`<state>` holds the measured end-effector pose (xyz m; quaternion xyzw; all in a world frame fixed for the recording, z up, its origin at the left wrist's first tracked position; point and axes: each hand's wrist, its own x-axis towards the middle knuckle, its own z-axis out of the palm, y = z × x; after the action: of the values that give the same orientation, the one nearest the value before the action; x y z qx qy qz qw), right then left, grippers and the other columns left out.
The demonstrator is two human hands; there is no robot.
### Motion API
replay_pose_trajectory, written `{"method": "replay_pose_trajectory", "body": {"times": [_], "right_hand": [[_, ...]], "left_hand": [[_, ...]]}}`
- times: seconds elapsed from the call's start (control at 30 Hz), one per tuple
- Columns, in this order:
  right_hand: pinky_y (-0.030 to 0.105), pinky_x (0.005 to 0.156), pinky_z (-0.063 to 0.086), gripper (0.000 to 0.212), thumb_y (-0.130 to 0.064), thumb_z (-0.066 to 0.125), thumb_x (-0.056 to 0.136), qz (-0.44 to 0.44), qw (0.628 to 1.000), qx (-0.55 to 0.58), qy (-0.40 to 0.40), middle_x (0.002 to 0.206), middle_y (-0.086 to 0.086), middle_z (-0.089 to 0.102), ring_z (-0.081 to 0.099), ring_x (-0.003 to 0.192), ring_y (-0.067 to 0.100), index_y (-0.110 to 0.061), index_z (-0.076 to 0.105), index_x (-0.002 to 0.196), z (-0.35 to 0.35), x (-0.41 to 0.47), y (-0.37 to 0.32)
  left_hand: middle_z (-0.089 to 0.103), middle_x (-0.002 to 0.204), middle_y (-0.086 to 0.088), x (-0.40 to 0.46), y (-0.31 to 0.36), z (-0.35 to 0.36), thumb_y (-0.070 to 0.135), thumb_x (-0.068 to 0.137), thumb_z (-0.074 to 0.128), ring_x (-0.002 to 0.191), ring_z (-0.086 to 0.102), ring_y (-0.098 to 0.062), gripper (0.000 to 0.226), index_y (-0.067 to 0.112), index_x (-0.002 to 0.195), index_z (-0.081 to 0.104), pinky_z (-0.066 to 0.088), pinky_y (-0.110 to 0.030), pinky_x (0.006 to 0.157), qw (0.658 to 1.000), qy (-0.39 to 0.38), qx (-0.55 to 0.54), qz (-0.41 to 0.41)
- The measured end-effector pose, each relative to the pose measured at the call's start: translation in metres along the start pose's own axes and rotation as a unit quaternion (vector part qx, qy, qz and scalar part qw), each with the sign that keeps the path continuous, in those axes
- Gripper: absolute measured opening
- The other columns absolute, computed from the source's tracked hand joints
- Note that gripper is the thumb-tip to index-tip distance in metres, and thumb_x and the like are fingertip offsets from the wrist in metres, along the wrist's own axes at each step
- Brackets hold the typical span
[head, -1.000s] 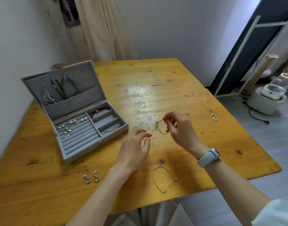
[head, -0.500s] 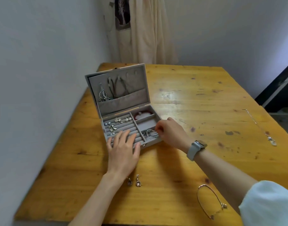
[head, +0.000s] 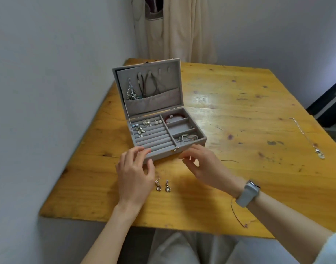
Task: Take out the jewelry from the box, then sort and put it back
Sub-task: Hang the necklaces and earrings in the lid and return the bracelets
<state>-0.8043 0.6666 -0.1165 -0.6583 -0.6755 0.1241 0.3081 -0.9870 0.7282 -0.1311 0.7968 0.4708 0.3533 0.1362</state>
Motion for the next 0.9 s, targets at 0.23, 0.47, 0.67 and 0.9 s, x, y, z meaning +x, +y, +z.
{"method": "replay_pose_trajectory", "body": {"times": [0.23,0.47,0.67,0.9], "right_hand": [[0.025,0.086,0.037,0.032,-0.022,0.053,0.090,0.021,0.994,-0.021,-0.101,0.100,-0.006,0.052,0.040,0.095,0.010,-0.026,0.053,0.122,0.030,-0.026,-0.020],[0.020,0.078,0.035,0.014,-0.021,0.052,0.090,0.035,0.996,-0.059,-0.060,0.098,-0.002,0.055,0.038,0.087,0.008,-0.017,0.061,0.100,0.039,-0.027,-0.026],[0.007,0.066,0.040,0.009,-0.009,0.054,0.088,0.126,0.991,0.018,-0.029,0.083,-0.008,0.056,0.050,0.072,0.000,-0.012,0.060,0.094,0.005,-0.029,-0.020],[0.023,0.071,0.042,0.013,-0.003,0.052,0.088,0.164,0.981,-0.108,0.015,0.092,0.008,0.064,0.057,0.083,0.020,-0.006,0.063,0.092,-0.073,-0.024,-0.005]], "left_hand": [[0.050,0.098,0.012,-0.036,-0.023,-0.015,0.031,0.083,0.054,0.096,0.041,-0.004,0.032,0.023,0.112,0.063,0.033,-0.027,0.082,0.990,-0.139,-0.017,0.017],[0.046,0.093,0.012,-0.023,-0.023,-0.008,0.028,0.082,0.064,0.094,0.038,-0.004,0.015,0.030,0.096,0.069,0.022,-0.026,0.078,0.984,-0.166,0.004,0.061],[0.052,0.104,0.013,-0.013,-0.016,-0.004,0.023,0.086,0.060,0.099,0.046,-0.002,0.008,0.022,0.093,0.064,0.032,-0.020,0.084,0.965,-0.224,-0.054,0.124],[0.065,0.076,0.000,0.038,0.038,-0.001,0.011,0.082,0.059,0.057,0.049,-0.002,0.009,0.016,0.075,0.057,0.040,-0.014,0.053,0.927,-0.287,-0.233,0.057]]}}
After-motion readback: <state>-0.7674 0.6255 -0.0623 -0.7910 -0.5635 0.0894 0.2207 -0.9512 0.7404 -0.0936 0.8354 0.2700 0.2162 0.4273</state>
